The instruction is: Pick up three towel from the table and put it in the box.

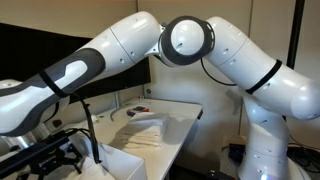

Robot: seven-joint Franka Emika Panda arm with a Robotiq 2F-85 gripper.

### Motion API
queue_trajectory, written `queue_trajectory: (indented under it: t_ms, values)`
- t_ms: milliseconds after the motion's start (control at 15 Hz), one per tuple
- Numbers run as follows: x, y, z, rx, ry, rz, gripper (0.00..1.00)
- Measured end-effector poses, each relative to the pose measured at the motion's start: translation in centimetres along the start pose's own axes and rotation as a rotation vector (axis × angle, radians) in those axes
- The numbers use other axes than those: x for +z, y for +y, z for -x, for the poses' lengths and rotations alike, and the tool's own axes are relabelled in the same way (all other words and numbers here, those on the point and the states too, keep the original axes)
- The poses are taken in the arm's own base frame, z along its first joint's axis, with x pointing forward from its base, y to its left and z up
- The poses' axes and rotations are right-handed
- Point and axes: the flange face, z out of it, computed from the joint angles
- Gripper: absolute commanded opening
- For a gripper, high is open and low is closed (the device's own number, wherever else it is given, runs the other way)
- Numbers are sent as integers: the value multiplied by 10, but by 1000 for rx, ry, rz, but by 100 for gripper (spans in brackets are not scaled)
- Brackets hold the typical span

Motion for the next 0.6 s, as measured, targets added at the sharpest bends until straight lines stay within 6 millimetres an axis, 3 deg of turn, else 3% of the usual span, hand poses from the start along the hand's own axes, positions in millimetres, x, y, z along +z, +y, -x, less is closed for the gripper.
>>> queue_trajectory:
  t_ms: [200, 600]
  values:
    - [-25, -4, 7, -22, 63, -6, 100]
    - [-137, 21, 19, 34, 189, -46, 100]
